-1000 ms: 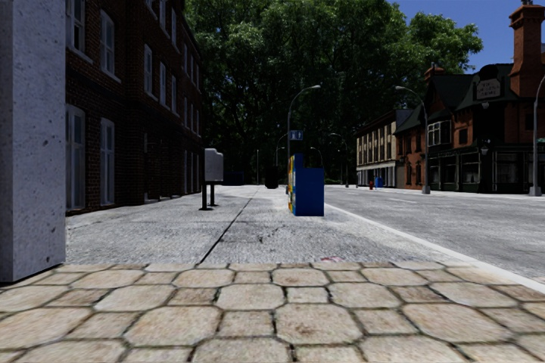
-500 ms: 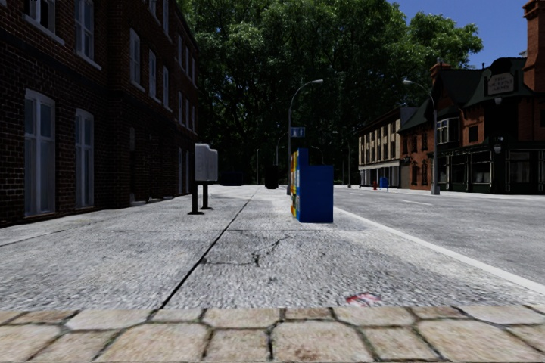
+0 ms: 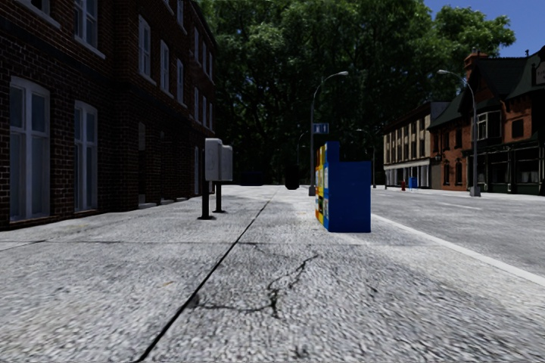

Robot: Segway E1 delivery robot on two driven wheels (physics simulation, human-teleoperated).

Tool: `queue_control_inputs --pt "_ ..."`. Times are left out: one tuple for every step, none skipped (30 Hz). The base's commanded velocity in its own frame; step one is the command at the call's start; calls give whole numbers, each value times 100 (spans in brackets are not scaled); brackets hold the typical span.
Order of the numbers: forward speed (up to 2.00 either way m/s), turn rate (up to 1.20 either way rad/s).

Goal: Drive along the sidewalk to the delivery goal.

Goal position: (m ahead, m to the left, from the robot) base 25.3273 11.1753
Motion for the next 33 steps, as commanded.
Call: queue_control_inputs --pt "200 22" --pt "200 20" --pt "200 19" --pt "200 14" --pt "200 14" --pt "200 0" --pt "200 0" --pt "200 0" --pt "200 0" --pt "200 0" --pt "200 0" --pt "200 0" --pt "200 0" --pt "200 0" --pt "200 0" --pt "200 0" --pt "200 0" --pt "200 0" --pt "200 0" --pt "200 0" --pt "200 0" --pt "200 0" --pt "200 0" --pt "200 0" --pt "200 0" --pt "200 0" --pt "200 0" --pt "200 0" --pt "200 0" --pt "200 0" --pt "200 0" --pt "200 0" --pt "200 0"
